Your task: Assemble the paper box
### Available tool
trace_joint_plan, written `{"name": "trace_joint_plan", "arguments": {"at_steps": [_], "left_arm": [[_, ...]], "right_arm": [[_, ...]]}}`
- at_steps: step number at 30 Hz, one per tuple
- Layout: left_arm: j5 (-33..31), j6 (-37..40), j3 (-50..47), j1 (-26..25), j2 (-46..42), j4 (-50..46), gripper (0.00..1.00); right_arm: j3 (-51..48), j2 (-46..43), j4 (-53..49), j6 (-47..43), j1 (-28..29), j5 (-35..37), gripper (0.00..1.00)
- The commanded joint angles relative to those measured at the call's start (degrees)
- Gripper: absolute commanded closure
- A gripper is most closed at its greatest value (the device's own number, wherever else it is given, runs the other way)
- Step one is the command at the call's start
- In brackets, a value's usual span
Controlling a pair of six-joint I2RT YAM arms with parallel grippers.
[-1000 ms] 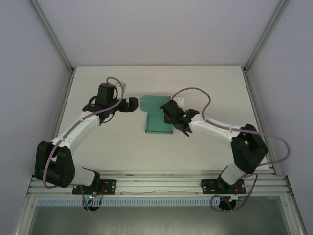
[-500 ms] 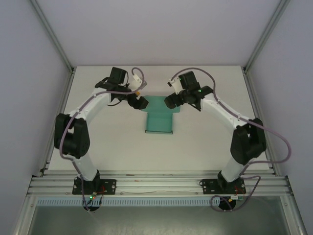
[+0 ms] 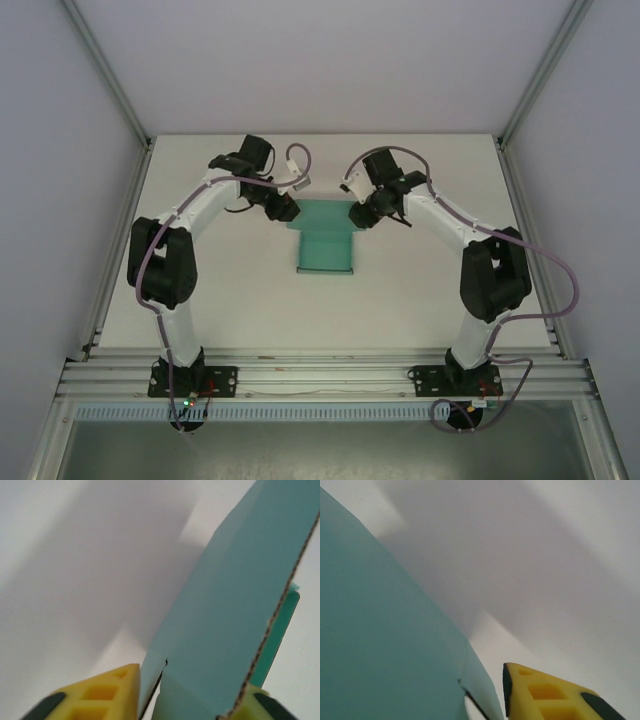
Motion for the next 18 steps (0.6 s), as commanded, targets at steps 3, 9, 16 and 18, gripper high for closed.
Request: {"name": "trace_joint_plan", "arguments": {"at_steps": [3, 9, 16, 18], "left_arm": [[-2.45, -0.39, 1.25, -1.25, 0.57, -0.5, 0.91], [-7.36, -6.71, -1.14, -2.71, -1.33, 5.64, 1.0], [-15.76, -23.01, -4.94, -5.57, -4.92, 14.92, 1.0], [-18.72, -27.46, -6.24, -7.01, -5.71, 16.62, 1.0]], "right_arm": [[1.07, 0.35, -1.89, 0.74, -0.35, 2.11, 0.83], [0.58, -1.42, -0.46, 4.36, -0.21, 1.31, 0.93], [-2.89, -4.93, 5.17, 15.32, 0.98, 4.44, 0.98], [-3.91, -5.7, 7.12, 19.26, 1.16, 5.8, 0.99]]}}
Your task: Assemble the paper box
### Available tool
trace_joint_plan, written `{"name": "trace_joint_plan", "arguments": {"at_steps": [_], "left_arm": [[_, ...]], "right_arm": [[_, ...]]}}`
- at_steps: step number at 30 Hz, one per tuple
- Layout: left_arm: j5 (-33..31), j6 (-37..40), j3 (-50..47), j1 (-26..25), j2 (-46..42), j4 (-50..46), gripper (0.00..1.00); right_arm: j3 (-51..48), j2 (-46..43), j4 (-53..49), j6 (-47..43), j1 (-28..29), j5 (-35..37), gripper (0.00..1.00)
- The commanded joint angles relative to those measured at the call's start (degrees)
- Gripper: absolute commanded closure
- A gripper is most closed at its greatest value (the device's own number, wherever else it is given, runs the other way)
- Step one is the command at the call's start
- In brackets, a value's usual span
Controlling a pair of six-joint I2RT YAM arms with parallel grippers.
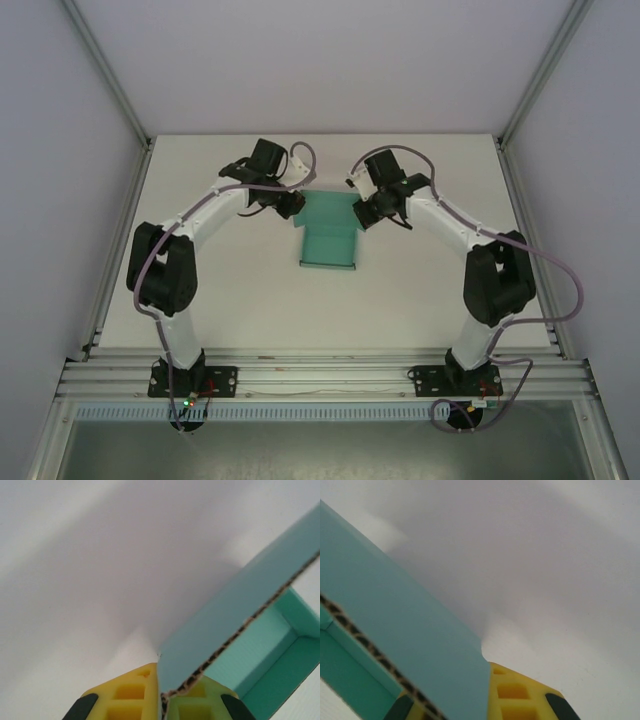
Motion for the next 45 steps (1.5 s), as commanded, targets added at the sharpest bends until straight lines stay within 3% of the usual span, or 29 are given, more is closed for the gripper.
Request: {"name": "trace_joint_plan", "arguments": {"at_steps": [1, 7, 12, 18, 28, 35, 45], "left_arm": [[-7.05, -11.54, -2.43, -2.38, -2.85, 5.79, 1.0], [-10.04, -28.49, -6.3, -3.32, -3.73, 12.54, 1.0], [-11.64, -38.64, -9.76, -3.51, -3.77, 19.55, 1.0], [-9.96, -45.21, -9.82, -4.11, -2.21, 22.49, 1.0], [-11.89, -47.55, -11.26, -5.96, -2.39, 22.86, 1.0], [-15.22, -46.66, -11.24, -7.01, 0.07, 22.15, 1.0], [-14.81, -44.78, -13.98, -8.31, 0.08, 22.9, 1.0]], "right_arm": [[-1.94, -3.52, 5.47, 9.66, 0.81, 3.71, 1.0], [-6.33, -5.98, 13.62, 23.05, 1.18, 4.91, 1.0], [-9.18, -6.87, 19.56, 29.03, 1.89, 3.68, 1.0], [-8.09, -4.9, 20.14, 34.29, 2.67, 6.04, 1.0], [-8.08, -3.65, 26.03, 42.85, 3.07, 10.67, 1.0], [-9.06, -1.81, 28.02, 44.23, 3.52, 15.48, 1.0], [-14.49, -1.15, 31.81, 40.44, 4.15, 17.76, 1.0]]}}
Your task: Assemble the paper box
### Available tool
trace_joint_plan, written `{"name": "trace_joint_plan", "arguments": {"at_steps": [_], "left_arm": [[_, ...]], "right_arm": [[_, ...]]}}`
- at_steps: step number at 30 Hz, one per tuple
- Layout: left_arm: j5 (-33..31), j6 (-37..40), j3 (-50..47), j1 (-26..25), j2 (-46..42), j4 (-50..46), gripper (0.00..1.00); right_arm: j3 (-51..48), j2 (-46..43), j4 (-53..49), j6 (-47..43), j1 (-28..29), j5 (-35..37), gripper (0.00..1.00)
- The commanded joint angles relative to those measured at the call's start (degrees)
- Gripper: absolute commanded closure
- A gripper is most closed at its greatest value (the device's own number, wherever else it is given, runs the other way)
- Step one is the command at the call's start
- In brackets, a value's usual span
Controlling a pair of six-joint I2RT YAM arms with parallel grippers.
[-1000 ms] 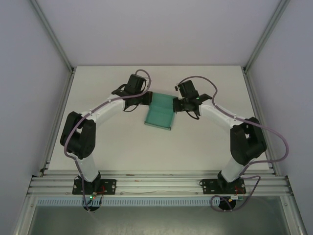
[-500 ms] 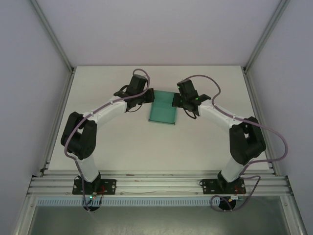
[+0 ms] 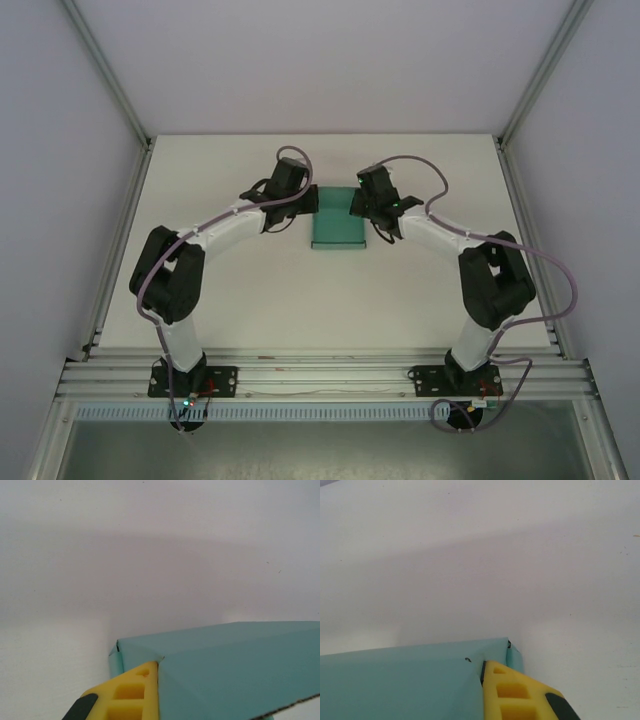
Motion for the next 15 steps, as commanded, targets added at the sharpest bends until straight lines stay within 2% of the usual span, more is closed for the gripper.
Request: {"name": "trace_joint_plan", "arguments": {"at_steps": [1, 10, 14, 15], "left_arm": [[1.09, -0.16, -3.29, -1.21, 0.95, -1.55, 1.0], [-0.16, 4.47, -7.67, -3.74, 0.45, -0.59, 1.0], [-0.41, 6.1, -9.04, -4.62, -0.35, -1.74, 1.0], [-0.11, 6.08, -9.44, -4.52, -0.71, -1.91, 0.96]], "right_arm": [[-4.18, -1.45, 7.62, -0.65, 1.15, 0.08, 1.0], [-13.71, -4.81, 12.58, -7.79, 2.63, 2.91, 1.0], [-15.57, -5.96, 12.82, -8.25, 2.76, 4.05, 1.0], [-15.85, -6.12, 12.86, -8.33, 2.91, 4.17, 1.0]]}}
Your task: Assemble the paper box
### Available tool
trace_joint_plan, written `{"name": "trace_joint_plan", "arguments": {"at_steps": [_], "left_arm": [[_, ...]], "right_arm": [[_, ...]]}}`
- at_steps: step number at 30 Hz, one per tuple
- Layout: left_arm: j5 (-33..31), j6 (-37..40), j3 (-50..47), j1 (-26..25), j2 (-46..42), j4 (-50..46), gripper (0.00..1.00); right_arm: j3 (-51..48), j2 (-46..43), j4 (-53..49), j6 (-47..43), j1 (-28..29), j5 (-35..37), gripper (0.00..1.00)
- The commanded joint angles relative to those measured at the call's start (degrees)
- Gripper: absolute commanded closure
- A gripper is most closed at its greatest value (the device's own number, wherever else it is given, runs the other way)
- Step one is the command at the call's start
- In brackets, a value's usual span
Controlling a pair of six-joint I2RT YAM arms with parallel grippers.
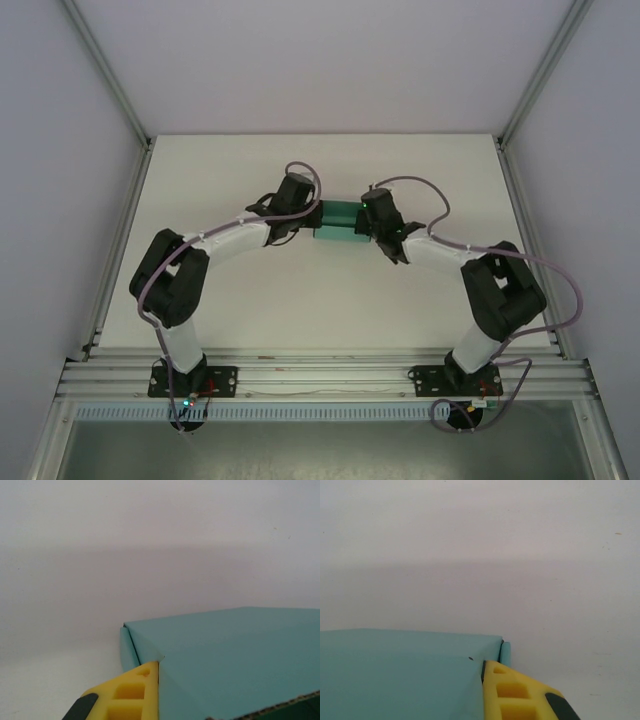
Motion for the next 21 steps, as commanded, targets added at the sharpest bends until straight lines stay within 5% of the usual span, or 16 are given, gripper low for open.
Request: {"name": "trace_joint_plan", "arguments": {"at_steps": [1, 5, 10, 13, 18, 21], "left_arm": [[2.2, 2.15, -3.29, -1.28, 0.04, -5.83, 0.93], [0.98, 2.17, -4.51, -1.24, -3.29, -6.11, 0.86], [0.4, 2.28, -4.83, -1.23, -7.13, -7.28, 0.53], [-0.06, 2.58, -5.07, -1.31, -9.53, -8.24, 0.42], [-3.19, 2.68, -5.28, -1.15, -15.02, -9.39, 0.02], [-6.05, 1.15, -4.06, -0.17, -17.19, -9.63, 0.0]], "right_arm": [[-1.75, -1.2, 0.32, -1.3, 1.08, 0.14, 1.0], [-2.63, -2.03, 0.36, -2.47, 1.2, 0.54, 1.0], [-4.04, -3.11, 0.76, -4.91, 1.48, 0.78, 1.0], [-5.08, -3.48, 1.38, -6.84, 1.79, 0.61, 1.0], [-6.97, -3.45, 3.54, -8.65, 2.38, -0.34, 1.0], [-8.25, -3.36, 5.89, -9.97, 3.3, -0.52, 1.0]]}}
